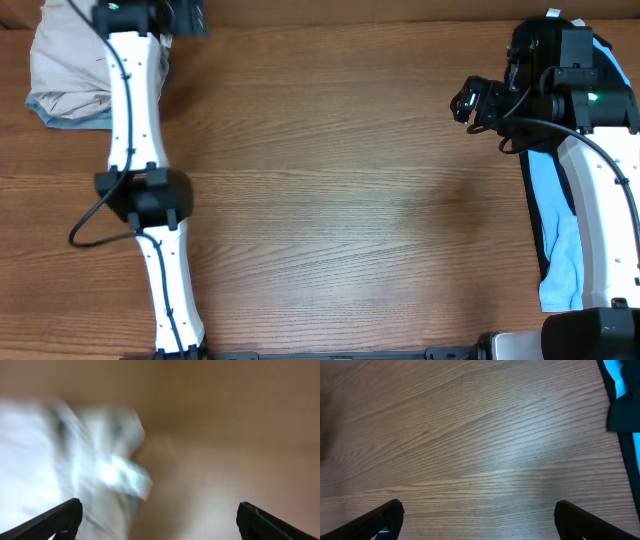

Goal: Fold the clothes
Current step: 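Place the bundle on the denim shorts and press it down with the left gripper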

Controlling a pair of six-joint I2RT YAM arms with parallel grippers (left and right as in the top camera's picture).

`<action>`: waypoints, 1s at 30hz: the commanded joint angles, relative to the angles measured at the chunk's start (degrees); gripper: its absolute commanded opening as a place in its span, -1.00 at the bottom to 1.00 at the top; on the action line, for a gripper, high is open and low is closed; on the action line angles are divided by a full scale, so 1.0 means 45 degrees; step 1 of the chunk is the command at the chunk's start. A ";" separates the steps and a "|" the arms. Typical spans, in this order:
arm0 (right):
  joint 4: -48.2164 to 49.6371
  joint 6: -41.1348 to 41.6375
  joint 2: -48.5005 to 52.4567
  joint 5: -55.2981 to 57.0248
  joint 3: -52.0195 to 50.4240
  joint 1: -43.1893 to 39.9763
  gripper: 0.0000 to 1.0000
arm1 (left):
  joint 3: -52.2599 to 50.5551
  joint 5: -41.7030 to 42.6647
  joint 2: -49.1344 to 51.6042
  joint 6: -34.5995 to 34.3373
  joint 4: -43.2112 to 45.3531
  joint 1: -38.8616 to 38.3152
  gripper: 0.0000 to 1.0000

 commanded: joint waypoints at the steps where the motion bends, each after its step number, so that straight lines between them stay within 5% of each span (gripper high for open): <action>1: -0.0063 -0.0092 -0.0121 0.0034 0.0112 -0.0068 1.00 | 0.0287 -0.1588 -0.0432 0.2030 0.1491 0.0403 1.00; 7: -0.0899 -0.0097 -0.0121 0.0185 0.0112 -0.0073 1.00 | 0.0287 -0.1379 0.0869 0.2739 0.4090 0.1535 1.00; 16: -0.1253 -0.0087 -0.0121 0.0053 0.0112 -0.0068 1.00 | 0.0277 0.0835 0.4036 0.1141 0.6470 0.3021 1.00; 25: -0.1239 -0.0083 -0.0121 -0.0121 0.0112 -0.0068 1.00 | 0.0277 0.0884 0.6858 -0.0039 0.4600 0.3249 0.99; 30: -0.1180 -0.0097 -0.0126 -0.0073 0.0117 -0.0068 1.00 | 0.0325 0.0831 0.6577 0.0019 0.3774 0.3269 0.99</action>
